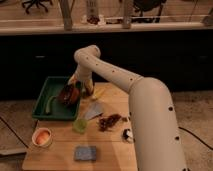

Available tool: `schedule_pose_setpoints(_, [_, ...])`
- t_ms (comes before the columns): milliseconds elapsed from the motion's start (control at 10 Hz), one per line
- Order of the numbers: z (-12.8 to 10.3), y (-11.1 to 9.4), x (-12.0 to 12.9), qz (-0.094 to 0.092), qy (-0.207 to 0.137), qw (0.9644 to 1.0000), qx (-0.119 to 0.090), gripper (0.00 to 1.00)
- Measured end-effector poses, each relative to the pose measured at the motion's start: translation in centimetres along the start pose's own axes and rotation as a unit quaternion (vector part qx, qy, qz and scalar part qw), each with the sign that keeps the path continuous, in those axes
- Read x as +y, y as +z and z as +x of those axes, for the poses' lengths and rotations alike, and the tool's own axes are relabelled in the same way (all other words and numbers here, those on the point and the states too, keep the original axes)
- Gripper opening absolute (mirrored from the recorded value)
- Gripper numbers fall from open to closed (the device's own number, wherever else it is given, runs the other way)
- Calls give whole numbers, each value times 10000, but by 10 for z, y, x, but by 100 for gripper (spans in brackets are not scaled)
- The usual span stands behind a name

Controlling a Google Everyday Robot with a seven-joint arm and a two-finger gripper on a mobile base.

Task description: Stack bowls into tray

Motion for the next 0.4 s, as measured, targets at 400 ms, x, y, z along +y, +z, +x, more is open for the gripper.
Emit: schedule_pose_setpoints(400, [0, 1, 0, -1, 2, 10000, -5, 80])
